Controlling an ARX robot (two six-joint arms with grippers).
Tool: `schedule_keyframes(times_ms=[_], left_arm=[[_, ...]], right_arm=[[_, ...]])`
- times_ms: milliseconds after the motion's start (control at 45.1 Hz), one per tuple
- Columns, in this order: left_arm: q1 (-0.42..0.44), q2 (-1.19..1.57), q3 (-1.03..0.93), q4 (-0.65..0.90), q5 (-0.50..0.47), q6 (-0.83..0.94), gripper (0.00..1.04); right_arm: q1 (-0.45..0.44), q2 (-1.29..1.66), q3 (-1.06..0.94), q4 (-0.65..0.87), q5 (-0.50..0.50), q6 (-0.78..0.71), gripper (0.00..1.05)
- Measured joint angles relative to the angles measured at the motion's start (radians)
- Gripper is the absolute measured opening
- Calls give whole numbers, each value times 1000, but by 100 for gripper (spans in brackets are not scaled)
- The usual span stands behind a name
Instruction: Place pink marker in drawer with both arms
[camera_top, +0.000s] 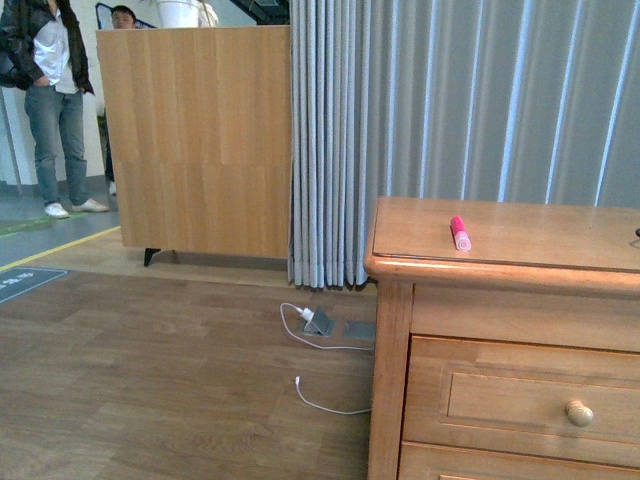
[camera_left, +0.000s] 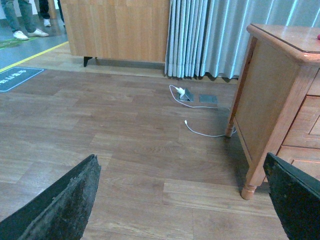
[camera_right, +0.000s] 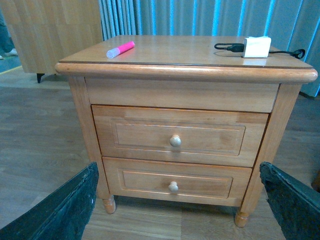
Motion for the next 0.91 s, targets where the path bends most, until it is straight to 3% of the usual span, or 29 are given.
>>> schedule_keyframes(times_ms=[908], left_arm=[[0, 0, 0, 0, 0, 0, 99]], right_arm=[[0, 0, 0, 0, 0, 0, 96]])
